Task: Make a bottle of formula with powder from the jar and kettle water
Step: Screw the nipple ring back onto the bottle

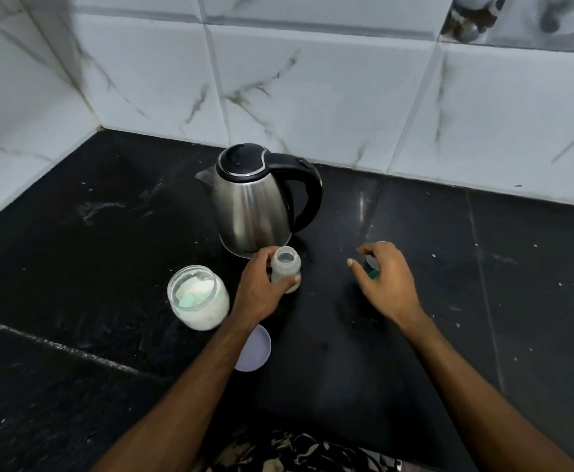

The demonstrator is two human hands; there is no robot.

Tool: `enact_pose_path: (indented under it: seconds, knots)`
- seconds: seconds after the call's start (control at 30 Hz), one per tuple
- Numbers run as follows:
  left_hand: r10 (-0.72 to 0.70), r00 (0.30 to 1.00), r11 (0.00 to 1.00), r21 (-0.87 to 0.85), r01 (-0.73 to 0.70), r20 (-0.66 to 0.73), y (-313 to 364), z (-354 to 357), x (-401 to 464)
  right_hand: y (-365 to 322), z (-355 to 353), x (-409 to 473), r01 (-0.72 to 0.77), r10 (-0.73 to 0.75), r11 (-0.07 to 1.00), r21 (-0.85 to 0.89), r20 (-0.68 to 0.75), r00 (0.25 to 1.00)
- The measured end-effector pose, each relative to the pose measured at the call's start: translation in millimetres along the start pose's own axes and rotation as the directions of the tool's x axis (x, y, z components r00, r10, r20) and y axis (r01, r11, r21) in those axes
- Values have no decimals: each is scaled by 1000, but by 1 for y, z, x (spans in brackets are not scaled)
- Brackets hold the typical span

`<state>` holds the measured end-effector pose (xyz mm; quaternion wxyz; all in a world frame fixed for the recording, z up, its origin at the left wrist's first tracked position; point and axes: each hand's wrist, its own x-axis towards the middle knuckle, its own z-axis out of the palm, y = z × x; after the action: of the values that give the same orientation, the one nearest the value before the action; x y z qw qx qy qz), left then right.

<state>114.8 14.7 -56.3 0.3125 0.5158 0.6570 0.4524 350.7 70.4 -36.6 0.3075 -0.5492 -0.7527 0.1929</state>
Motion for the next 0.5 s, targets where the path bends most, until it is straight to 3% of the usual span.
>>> enact_pose_path:
  seconds: [0.23,0.5]
  knots:
    - [26,999,999,-25,-25,45,7,7,-8,9,0,-30,-67,83,990,-126,123,989]
    - [32,998,999,-1,-32,50,7,6,-9,20,0,-38,-49,60,995,-83,133,989]
